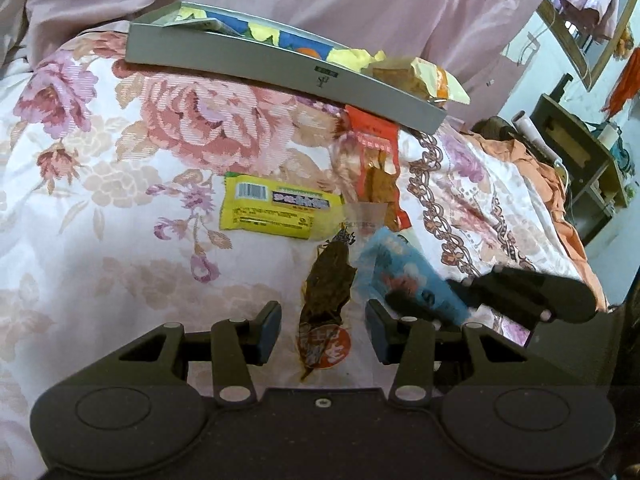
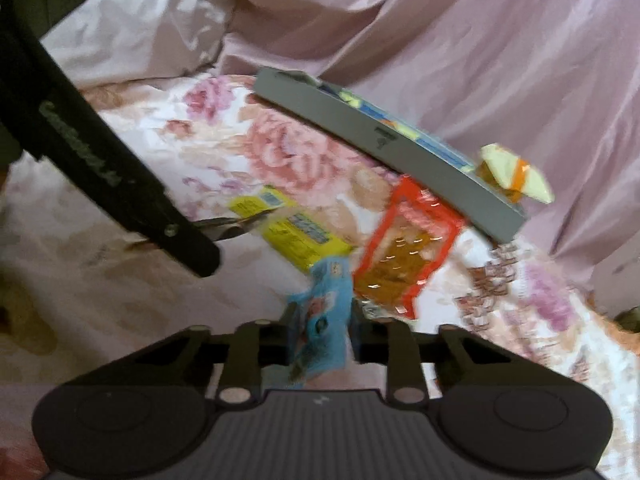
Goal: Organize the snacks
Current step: 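Lift the blue packet with the right tool while the left tool holds the brown snack, then carry the brown snack and blue packet with both tools over the grey tray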
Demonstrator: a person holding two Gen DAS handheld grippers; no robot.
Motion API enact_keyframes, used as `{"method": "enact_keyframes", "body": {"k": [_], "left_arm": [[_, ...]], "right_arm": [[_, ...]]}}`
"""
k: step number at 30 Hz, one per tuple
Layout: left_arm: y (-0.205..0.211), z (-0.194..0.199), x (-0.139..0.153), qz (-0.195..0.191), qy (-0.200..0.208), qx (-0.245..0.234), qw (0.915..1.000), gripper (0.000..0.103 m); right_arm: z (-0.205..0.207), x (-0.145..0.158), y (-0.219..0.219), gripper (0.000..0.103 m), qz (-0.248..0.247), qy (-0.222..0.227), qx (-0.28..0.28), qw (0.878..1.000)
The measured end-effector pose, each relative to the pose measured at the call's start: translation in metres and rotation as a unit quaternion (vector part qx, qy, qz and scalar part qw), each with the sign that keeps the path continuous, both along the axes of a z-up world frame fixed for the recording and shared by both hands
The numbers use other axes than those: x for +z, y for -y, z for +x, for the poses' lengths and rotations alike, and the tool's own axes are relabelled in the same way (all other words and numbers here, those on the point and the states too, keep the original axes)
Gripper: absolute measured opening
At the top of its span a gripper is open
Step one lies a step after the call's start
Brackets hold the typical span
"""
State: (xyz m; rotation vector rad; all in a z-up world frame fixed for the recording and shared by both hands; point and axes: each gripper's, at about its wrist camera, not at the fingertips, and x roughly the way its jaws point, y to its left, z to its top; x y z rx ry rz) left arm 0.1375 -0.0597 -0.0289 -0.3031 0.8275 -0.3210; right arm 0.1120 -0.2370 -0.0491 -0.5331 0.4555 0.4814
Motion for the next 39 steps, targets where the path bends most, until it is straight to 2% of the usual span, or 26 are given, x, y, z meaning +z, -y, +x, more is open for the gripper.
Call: {"method": "enact_keyframes", "body": {"k": [2, 4, 6, 12, 21, 26, 31, 39], "left_arm": [[-0.003, 0.000, 0.000, 0.000, 0.000, 0.004, 1.0000, 0.048], [-0.005, -0.001, 0.001, 0.000, 0.002, 0.009, 1.0000, 0.048], [-0.007, 0.000, 0.002, -0.001, 0.005, 0.014, 0.9999, 0.048], [-0.013, 0.004, 0.013, -0.006, 0.026, 0.028, 0.9993, 0.048], [-0.031, 0.029, 0.052, -0.016, 0.081, 0.057, 0.9950, 0.048], [-0.039, 0.057, 0.077, -0.011, 0.105, 0.076, 0.9915, 0.048], [-0.038, 0.090, 0.101, -0.003, 0.130, 0.091, 0.9873, 0.048], [-0.028, 0.159, 0.118, -0.010, 0.156, 0.111, 0.9814, 0.048]], "right_arm": [[-0.001, -0.006, -0.003, 0.021, -0.006, -0.009, 0.007, 1.000], [-0.003, -0.013, -0.008, 0.021, -0.030, 0.003, 0.010, 0.999], [-0.005, -0.013, -0.009, 0.019, -0.029, 0.010, 0.008, 0.999], [-0.016, -0.010, -0.015, 0.019, -0.048, 0.073, 0.012, 0.996], [-0.019, 0.004, -0.025, 0.018, -0.063, 0.175, 0.020, 0.982], [-0.006, 0.026, -0.027, 0.019, -0.041, 0.224, 0.014, 0.974], [0.027, 0.046, -0.030, 0.019, -0.015, 0.262, 0.005, 0.965], [0.089, 0.061, -0.040, 0.019, 0.049, 0.294, -0.017, 0.954]]}}
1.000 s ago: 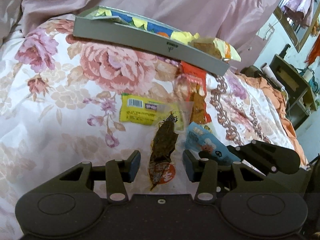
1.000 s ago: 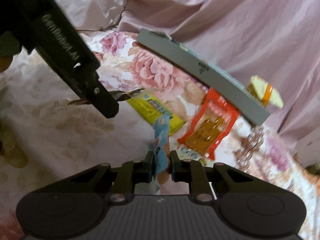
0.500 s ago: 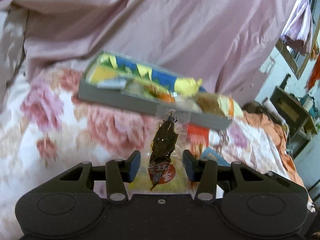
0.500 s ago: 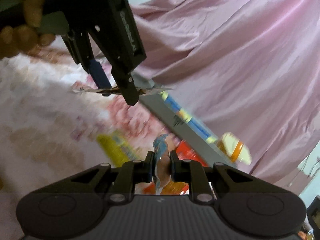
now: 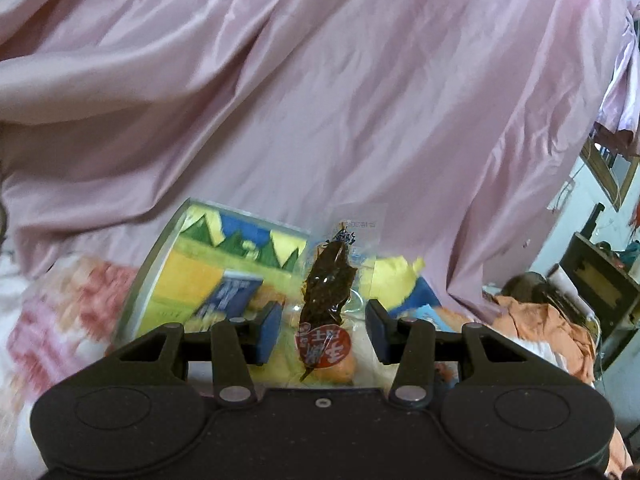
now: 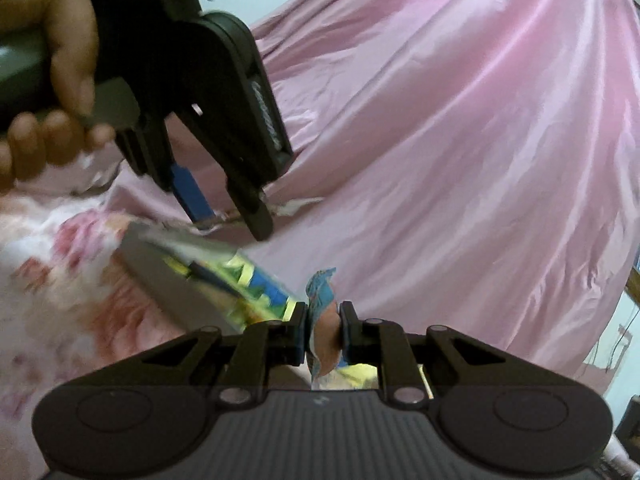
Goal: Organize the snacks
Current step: 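Carry the brown snack and blue packet with both tools over the grey tray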
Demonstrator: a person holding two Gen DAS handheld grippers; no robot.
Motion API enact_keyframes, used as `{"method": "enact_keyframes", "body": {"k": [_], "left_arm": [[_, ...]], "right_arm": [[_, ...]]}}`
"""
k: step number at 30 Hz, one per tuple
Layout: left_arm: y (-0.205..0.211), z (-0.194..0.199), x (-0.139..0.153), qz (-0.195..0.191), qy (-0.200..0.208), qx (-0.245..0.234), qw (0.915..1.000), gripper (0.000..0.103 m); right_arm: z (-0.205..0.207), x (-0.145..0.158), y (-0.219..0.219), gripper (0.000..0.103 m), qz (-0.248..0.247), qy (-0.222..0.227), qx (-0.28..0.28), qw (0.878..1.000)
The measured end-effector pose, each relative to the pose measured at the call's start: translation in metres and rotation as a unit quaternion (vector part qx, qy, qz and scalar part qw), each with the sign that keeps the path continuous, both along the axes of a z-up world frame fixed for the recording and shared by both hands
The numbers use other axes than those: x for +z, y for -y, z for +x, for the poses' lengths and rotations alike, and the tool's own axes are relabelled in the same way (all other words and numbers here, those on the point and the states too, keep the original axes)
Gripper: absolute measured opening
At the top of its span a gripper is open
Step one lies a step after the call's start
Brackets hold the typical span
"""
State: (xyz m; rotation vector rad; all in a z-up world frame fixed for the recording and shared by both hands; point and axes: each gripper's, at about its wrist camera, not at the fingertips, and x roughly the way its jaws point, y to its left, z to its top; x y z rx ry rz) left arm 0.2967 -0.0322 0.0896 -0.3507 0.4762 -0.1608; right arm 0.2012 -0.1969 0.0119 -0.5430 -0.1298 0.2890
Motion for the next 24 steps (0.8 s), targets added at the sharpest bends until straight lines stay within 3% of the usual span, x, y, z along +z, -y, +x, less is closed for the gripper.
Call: {"method": "enact_keyframes", "body": {"k": [5, 16, 20, 24], "left_arm": [[0.010, 0.035, -0.006, 0.017, -0.005, -0.010, 0.9998, 0.048], [0.024, 0.058, -0.030, 0.013, -0.021, -0.015, 0.9996, 0.048], [0.024, 0.054, -0.031, 0.005, -0.022, -0.006, 0.9997, 0.070], [0.021, 0.047, -0.027, -0.002, -0.015, 0.003, 0.9999, 0.080]], "right_arm": [[0.035, 0.002, -0.005, 0.019, 0.059, -0.017, -0.002, 0.998], [0.059, 0.001, 0.013, 0.022, 0.109, -0.064, -0.034, 0.991], [0.059, 0.004, 0.019, 0.054, 0.119, -0.069, -0.042, 0.990], [0.059, 0.009, 0.022, 0.068, 0.123, -0.069, -0.047, 0.989]]}}
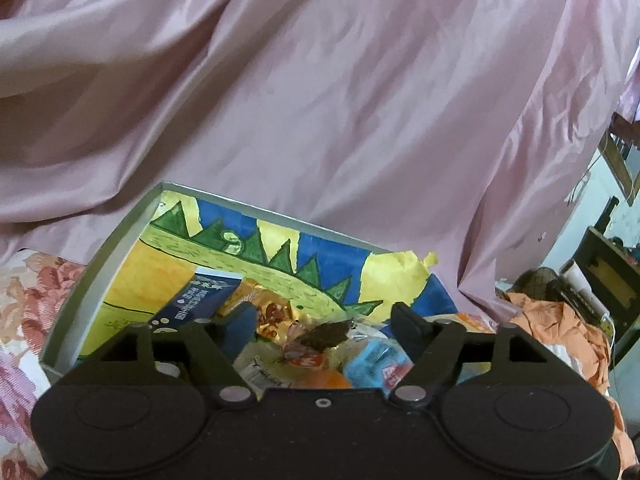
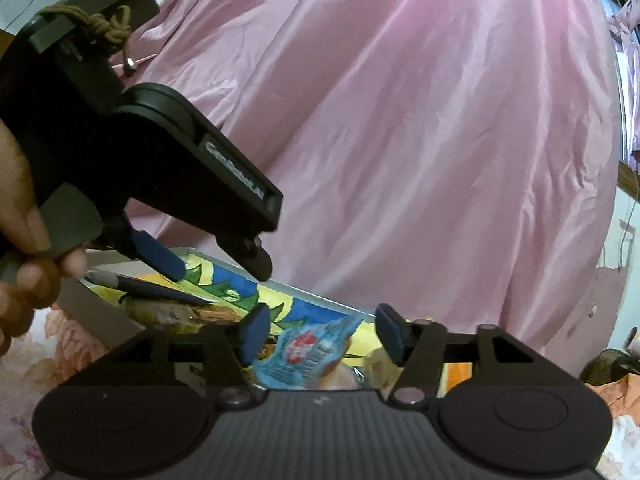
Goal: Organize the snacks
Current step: 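Carry the brown snack and blue packet with both tools over the grey tray, then open both tools to drop the snacks into the tray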
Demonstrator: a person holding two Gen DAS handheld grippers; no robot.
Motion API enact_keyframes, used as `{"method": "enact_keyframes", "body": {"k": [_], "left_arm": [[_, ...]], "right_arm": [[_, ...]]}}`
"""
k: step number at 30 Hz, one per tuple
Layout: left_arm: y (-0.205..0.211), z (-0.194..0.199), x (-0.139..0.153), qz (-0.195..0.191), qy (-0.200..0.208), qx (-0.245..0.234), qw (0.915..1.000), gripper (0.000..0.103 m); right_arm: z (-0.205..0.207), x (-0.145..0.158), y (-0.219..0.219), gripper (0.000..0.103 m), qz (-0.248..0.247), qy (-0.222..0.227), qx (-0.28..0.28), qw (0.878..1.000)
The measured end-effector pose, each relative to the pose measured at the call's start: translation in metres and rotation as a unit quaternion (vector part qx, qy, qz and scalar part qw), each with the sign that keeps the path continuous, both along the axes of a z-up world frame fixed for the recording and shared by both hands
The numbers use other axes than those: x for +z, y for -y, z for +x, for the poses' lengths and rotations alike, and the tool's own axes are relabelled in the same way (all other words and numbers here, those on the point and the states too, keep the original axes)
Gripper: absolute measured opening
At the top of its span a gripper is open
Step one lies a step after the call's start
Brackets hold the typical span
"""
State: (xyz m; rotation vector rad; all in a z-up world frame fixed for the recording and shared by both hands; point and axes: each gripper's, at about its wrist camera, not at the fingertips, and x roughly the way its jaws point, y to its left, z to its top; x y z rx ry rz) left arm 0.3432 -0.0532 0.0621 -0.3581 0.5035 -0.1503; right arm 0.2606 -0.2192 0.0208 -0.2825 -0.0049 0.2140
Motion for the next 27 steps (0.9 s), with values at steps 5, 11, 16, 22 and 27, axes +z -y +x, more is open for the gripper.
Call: {"method": "enact_keyframes", "body": {"k": [5, 11, 16, 22, 27], "left_arm": [[-0.003, -0.017, 0.008, -0.004, 0.015, 0.009, 0.9998, 0.092], [-0.010, -0.044, 0.025, -0.009, 0.037, 0.021, 0.9990, 0.102], [-0.015, -0.076, 0.039, -0.001, 0.056, 0.033, 0.9979, 0.102], [-0.018, -0.119, 0.046, 0.015, 0.064, 0.042, 0.9969, 0.102], [-0.021, -0.153, 0.046, 0.024, 0.061, 0.038, 0.9971, 0.102]], "right_arm": [[-0.013, 0.008, 0.002, 0.083, -0.001, 0.016, -0.004, 1.000], [-0.038, 0.022, 0.010, 0.097, 0.004, 0.039, -0.012, 0.999], [-0.059, 0.039, 0.020, 0.102, 0.019, 0.042, -0.021, 0.999], [-0.087, 0.052, 0.033, 0.103, 0.056, 0.038, -0.031, 0.997], [-0.110, 0.060, 0.046, 0.103, 0.089, 0.026, -0.041, 0.995]]}}
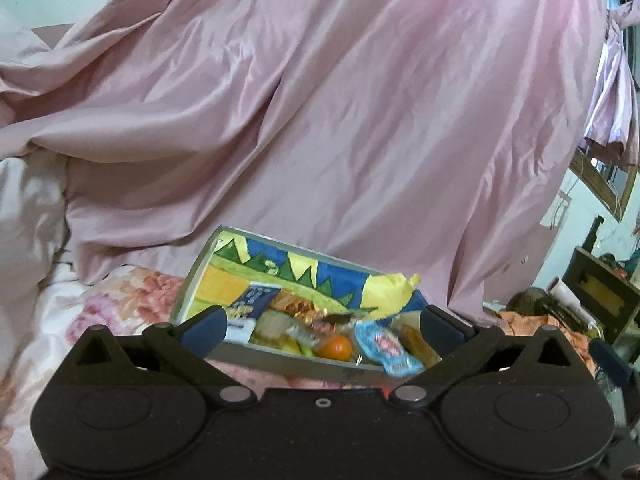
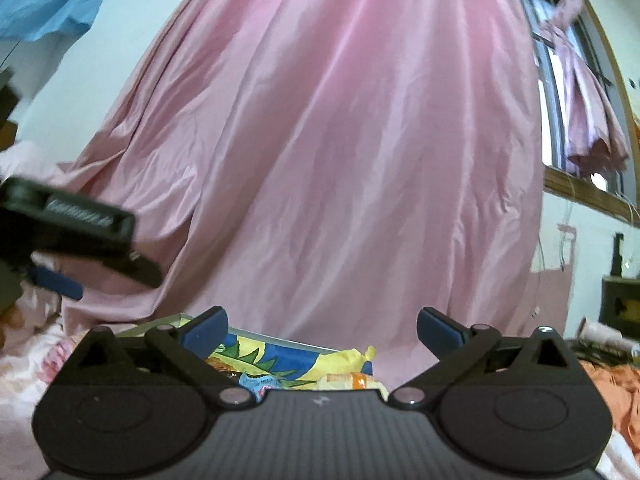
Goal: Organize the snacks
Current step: 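Open both tools to drop the snacks into the tray, then move both tools back over the yellow wafer bar and red spicy packet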
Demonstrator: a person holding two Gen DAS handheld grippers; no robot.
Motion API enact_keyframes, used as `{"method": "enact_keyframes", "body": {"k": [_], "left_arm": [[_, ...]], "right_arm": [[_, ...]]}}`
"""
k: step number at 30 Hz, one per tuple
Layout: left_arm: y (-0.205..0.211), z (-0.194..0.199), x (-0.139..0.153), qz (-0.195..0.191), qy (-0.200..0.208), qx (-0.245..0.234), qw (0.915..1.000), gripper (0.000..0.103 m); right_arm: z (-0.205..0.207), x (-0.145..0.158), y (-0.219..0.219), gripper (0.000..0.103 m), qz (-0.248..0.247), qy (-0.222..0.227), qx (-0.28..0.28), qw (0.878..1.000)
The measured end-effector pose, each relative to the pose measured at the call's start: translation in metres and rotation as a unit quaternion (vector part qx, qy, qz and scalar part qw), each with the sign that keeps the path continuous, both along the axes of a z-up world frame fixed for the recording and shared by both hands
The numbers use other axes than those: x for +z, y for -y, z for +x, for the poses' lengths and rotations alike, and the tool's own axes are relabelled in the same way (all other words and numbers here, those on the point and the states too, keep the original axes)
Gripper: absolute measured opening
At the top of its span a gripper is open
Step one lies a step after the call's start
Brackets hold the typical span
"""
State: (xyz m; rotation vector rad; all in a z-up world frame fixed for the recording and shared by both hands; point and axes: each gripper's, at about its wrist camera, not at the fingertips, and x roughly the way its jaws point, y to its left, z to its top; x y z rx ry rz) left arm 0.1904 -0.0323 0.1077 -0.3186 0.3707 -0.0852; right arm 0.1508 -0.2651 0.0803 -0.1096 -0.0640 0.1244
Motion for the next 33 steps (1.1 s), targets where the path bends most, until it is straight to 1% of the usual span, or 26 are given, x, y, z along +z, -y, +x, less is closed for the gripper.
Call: {"method": "enact_keyframes", "body": {"k": [6, 12, 16, 22, 28, 33], "left_arm": [[-0.002, -0.029, -0.004, -0.004, -0.010, 0.004, 0.9999, 0.102], [0.001, -0.055, -0.013, 0.003, -0.015, -0.001, 0.9999, 0.102], [0.005, -0.071, -0.025, 0.018, -0.015, -0.004, 0.9997, 0.102], [0.007, -0.084, -0.045, 0.048, -0.031, -0.025, 0.9981, 0.102], [0.007, -0.089, -0.066, 0.076, -0.054, -0.045, 0.9946, 0.102], [0.007, -0.087, -0.081, 0.087, -0.078, -0.055, 0.9916, 0.102]], "right_arm": [[-0.034, 0.003, 0.014, 0.103, 0.017, -0.007, -0.014, 1.000], [-0.063, -0.004, 0.023, 0.103, 0.013, -0.029, -0.012, 0.999], [-0.077, -0.012, 0.026, 0.103, 0.006, -0.057, -0.007, 0.998], [-0.085, -0.022, 0.026, 0.103, 0.002, -0.111, 0.001, 0.994], [-0.085, -0.037, 0.025, 0.103, 0.001, -0.168, 0.008, 0.986], [-0.077, -0.048, 0.024, 0.103, 0.005, -0.211, 0.010, 0.977]]}}
